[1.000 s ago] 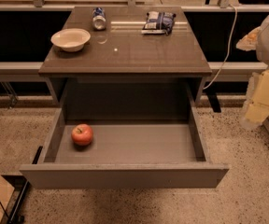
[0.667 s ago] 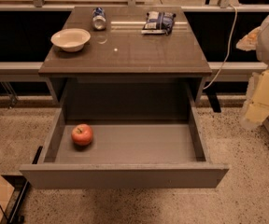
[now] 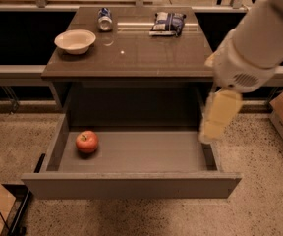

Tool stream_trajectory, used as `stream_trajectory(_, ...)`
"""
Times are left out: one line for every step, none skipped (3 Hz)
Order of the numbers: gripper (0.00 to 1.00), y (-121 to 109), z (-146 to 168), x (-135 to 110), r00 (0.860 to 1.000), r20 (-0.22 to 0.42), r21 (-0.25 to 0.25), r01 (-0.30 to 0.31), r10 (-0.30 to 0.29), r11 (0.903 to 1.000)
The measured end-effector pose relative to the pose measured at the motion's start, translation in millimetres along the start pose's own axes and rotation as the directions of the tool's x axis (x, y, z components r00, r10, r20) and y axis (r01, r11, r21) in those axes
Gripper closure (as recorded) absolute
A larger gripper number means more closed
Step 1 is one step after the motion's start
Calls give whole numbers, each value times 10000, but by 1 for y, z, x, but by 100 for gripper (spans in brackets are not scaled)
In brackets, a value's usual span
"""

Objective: Pick apple from top drawer and place on counter

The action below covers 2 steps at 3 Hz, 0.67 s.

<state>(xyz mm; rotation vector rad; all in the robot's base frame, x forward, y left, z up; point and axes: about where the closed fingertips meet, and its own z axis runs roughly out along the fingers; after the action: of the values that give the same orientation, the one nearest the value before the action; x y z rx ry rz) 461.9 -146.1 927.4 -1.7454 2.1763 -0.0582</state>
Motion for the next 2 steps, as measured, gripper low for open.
stream_trajectory(0,-9,53,-41,9931,1167,-120,114,-99,9999)
stream_trajectory(0,-23,103,-83,9782,2048,-343,426,-347,9985)
